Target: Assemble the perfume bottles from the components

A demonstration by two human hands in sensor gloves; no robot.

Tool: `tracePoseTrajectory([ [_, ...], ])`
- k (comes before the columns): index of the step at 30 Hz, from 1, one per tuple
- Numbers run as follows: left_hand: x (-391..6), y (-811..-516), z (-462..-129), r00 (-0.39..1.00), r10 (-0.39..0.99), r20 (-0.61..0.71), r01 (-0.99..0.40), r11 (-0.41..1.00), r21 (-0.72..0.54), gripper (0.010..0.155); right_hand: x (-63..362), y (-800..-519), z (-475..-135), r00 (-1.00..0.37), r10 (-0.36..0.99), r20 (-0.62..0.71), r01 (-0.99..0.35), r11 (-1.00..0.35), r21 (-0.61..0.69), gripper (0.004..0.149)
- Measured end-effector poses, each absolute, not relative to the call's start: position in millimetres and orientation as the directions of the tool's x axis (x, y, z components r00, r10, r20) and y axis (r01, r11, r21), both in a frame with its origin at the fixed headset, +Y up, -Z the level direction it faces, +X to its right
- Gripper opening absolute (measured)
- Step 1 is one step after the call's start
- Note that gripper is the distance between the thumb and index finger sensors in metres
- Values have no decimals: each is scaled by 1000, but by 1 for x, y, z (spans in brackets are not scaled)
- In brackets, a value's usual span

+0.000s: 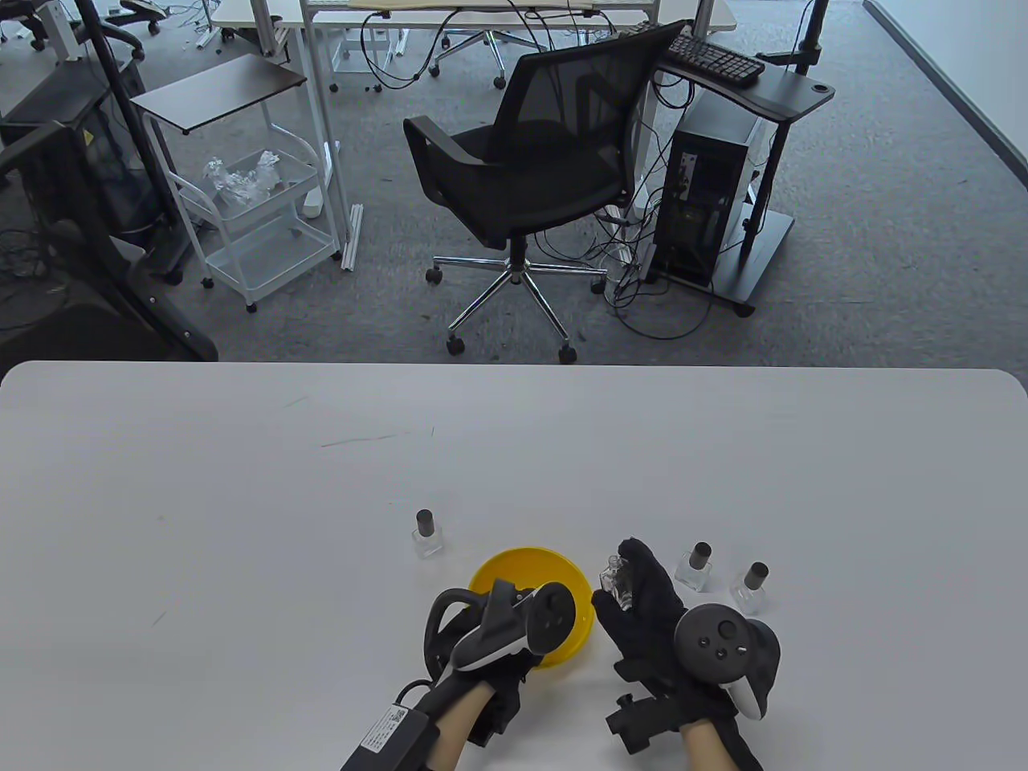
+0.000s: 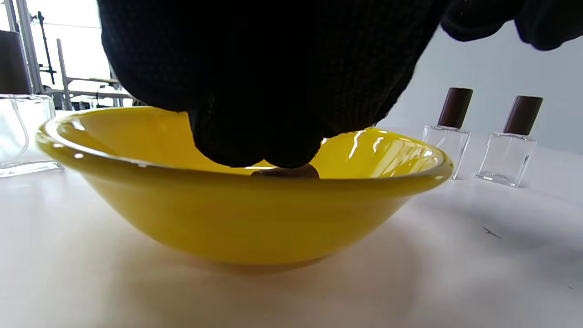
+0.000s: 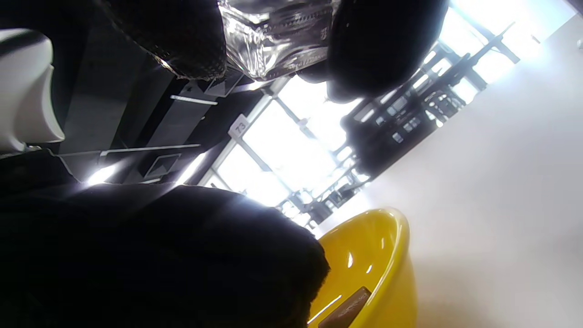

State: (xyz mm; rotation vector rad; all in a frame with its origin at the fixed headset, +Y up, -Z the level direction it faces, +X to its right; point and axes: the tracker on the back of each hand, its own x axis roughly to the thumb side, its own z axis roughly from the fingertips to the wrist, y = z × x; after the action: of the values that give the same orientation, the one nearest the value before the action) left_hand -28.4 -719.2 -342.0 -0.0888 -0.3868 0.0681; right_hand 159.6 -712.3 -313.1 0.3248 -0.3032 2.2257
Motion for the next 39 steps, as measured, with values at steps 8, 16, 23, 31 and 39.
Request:
tracePoseTrajectory([
  [8,-18,-730,-349,935,18,353,14,996,-88,40,162,-712,-314,-596,732,329,-793,-601,-99,72],
  [16,-11,-739,-352,935,-45,352,91,989,-115,46,163,-712,-314,-597,732,328,-792,-603,-96,72],
  [23,-13,-748,-355,940,-48,337,94,988,-121,48,163,-713,-314,-593,739,321,-794,-602,-83,72],
  [31,-10,-751,-357,940,-65,335,118,983,-141,47,164,-713,-314,-593,740,317,-794,-603,-78,72],
  [39,-20,-748,-359,940,30,340,34,983,-181,48,162,-713,-314,-603,730,321,-783,-618,-67,72],
])
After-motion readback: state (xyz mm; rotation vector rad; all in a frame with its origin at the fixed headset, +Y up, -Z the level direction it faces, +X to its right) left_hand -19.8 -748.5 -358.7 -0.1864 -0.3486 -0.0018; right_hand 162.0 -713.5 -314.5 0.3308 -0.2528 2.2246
